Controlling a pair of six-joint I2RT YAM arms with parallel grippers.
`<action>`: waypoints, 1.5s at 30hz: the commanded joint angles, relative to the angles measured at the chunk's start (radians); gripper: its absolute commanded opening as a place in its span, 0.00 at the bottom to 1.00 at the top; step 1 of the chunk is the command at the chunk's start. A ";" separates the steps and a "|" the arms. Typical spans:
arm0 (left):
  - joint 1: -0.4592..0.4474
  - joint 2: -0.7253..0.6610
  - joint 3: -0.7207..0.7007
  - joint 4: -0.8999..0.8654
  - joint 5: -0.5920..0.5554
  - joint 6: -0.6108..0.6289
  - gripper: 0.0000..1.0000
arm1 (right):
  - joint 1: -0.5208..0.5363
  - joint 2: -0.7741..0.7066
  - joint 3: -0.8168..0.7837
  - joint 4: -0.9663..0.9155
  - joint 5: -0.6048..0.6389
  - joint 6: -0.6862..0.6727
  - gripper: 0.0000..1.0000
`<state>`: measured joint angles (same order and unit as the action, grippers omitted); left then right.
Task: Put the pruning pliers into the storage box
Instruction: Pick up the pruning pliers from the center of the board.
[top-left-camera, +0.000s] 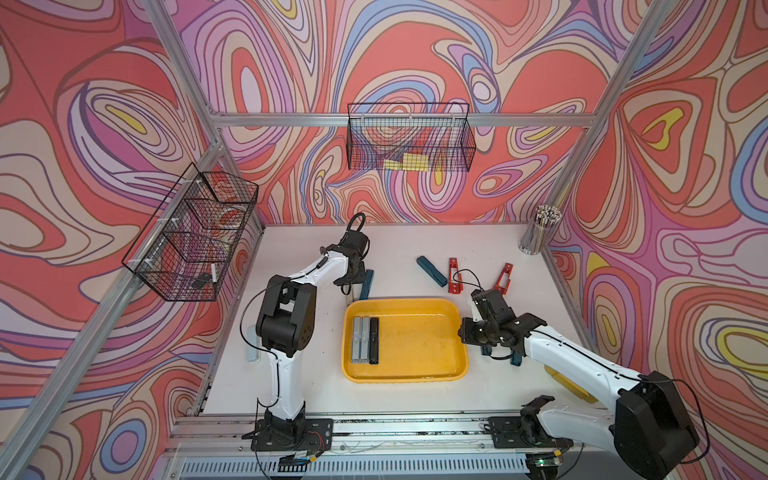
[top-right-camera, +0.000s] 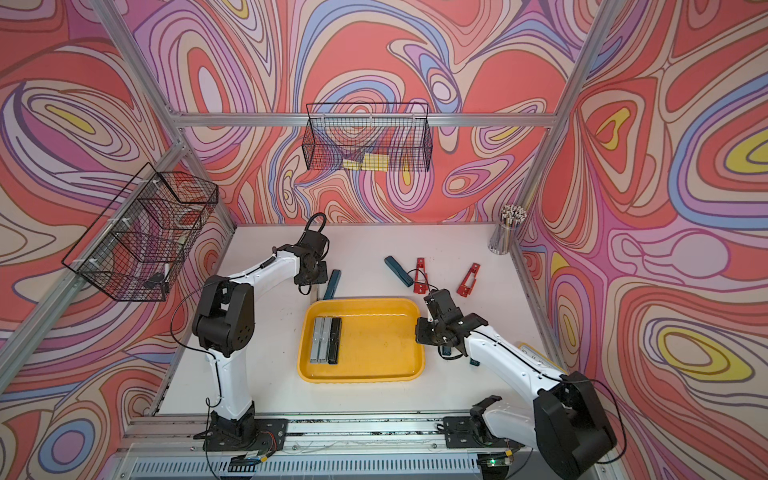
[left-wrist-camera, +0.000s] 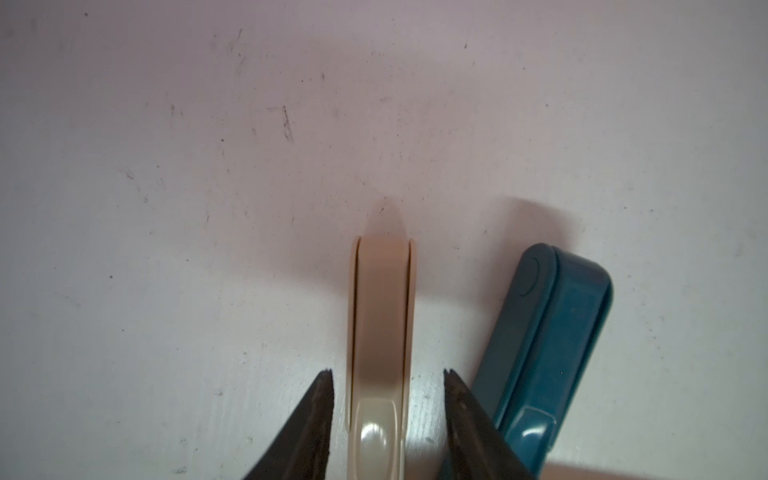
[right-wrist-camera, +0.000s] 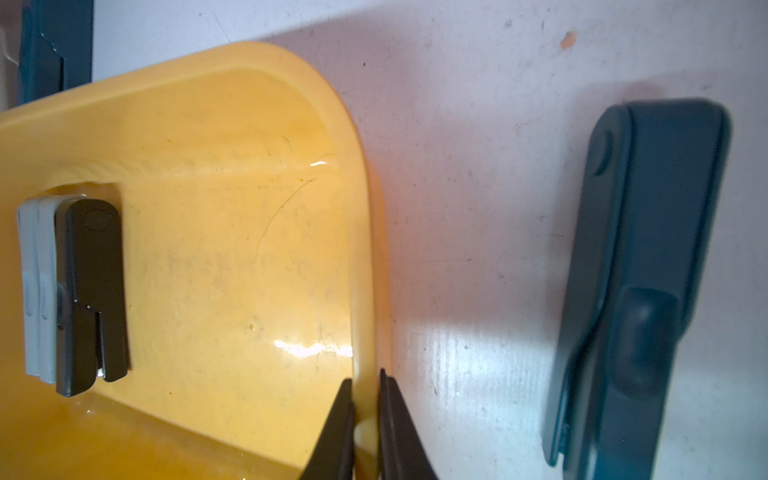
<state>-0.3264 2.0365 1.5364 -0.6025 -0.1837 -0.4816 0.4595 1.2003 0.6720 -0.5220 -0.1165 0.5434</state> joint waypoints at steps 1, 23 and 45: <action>0.007 0.030 0.024 -0.012 -0.003 0.011 0.45 | 0.004 -0.001 0.023 0.004 -0.006 -0.004 0.15; 0.024 0.076 0.010 0.000 0.013 -0.012 0.13 | 0.005 0.022 0.053 -0.001 -0.017 -0.006 0.15; 0.024 -0.114 -0.018 -0.071 -0.111 0.068 0.00 | 0.005 -0.005 -0.010 0.031 -0.033 0.014 0.14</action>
<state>-0.3077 2.0159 1.5219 -0.6308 -0.2398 -0.4450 0.4595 1.2118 0.6785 -0.5201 -0.1364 0.5449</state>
